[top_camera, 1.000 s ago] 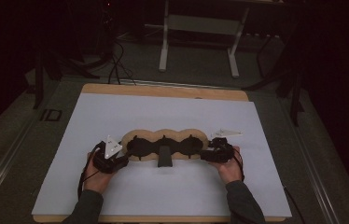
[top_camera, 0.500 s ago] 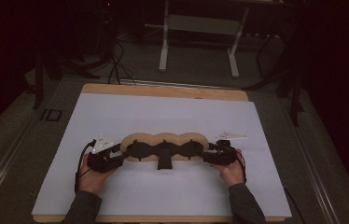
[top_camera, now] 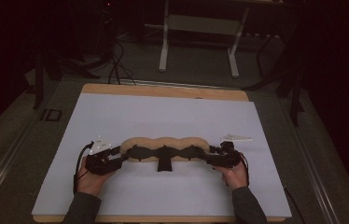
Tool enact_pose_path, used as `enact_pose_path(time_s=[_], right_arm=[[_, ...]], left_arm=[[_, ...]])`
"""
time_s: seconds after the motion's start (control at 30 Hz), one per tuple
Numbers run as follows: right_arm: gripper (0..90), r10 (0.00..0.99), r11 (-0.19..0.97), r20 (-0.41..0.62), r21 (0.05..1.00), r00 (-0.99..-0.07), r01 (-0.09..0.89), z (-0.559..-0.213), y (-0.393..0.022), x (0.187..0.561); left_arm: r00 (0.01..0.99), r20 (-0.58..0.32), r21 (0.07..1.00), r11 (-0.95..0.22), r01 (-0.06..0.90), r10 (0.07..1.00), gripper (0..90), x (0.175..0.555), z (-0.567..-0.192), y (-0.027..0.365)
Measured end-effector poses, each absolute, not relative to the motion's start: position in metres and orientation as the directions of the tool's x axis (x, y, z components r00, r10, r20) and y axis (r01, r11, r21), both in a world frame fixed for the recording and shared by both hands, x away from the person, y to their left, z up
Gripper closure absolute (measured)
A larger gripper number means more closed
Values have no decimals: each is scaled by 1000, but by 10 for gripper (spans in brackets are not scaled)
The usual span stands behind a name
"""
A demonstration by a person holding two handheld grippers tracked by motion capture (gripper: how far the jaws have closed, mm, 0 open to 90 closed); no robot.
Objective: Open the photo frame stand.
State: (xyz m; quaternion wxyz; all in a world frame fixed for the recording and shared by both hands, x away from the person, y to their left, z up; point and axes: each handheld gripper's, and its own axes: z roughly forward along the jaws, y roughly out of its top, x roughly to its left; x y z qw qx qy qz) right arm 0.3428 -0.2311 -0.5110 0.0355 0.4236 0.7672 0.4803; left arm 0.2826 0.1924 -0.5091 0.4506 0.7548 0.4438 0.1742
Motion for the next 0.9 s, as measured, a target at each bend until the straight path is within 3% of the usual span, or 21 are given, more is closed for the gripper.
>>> enact_pose_path(time_s=[0.9], right_arm=[[363, 770, 231, 247, 751, -588, 618, -513, -224, 321]], left_arm=[[561, -146, 817, -220, 532, 815, 566, 270, -509, 195]])
